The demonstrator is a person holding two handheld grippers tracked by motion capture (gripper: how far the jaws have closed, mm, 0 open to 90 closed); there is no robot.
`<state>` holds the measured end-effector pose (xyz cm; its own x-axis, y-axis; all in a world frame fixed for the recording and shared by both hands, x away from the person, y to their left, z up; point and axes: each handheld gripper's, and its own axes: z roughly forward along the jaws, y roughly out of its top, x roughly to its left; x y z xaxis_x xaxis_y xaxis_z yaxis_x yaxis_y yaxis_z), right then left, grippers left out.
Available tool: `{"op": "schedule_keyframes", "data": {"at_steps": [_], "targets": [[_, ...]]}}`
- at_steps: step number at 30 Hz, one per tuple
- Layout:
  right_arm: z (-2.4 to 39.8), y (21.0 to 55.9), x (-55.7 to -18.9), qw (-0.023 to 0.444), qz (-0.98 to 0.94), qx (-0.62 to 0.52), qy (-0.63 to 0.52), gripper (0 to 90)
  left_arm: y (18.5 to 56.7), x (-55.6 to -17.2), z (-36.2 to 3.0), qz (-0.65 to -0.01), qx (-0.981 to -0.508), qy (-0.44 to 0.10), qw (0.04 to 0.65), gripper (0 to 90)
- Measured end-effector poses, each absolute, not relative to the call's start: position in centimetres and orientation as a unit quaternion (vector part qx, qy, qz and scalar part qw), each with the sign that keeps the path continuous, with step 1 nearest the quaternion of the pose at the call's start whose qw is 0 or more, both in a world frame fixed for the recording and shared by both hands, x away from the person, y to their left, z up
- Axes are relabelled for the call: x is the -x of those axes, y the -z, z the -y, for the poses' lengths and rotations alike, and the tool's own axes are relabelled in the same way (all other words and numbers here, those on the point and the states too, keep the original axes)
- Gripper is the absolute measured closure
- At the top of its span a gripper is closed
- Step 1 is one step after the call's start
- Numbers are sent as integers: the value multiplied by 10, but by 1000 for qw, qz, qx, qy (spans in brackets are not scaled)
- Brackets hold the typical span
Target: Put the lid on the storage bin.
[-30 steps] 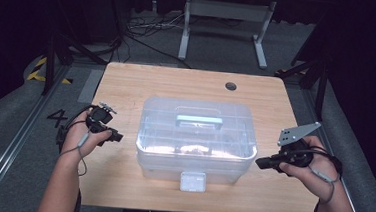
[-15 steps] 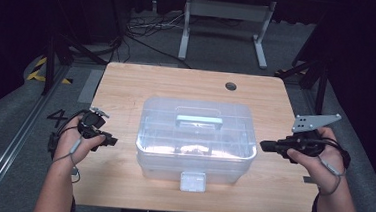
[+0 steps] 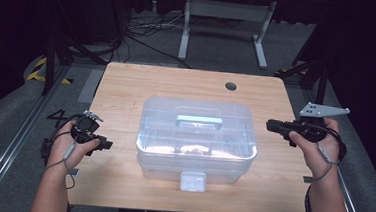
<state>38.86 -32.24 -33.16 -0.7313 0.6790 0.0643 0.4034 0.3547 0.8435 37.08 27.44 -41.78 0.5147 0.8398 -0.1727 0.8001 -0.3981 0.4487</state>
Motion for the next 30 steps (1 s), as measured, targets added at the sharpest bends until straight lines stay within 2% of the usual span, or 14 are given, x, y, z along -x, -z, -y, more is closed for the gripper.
{"op": "schedule_keyframes", "data": {"at_steps": [7, 9, 19, 30], "targets": [[334, 343, -400, 162, -804, -357, -448, 701, 418, -373, -275, -487, -835, -40, 252, 631], [336, 346, -404, 169, -805, -354, -444, 643, 419, -374, -275, -483, -836, -41, 257, 623], [353, 376, -428, 180, -820, -353, -412, 460, 420, -377, -272, -465, -841, -56, 271, 550], [366, 406, -447, 174, -826, -349, -406, 370, 422, -378, -273, -462, -841, -61, 275, 520]]}}
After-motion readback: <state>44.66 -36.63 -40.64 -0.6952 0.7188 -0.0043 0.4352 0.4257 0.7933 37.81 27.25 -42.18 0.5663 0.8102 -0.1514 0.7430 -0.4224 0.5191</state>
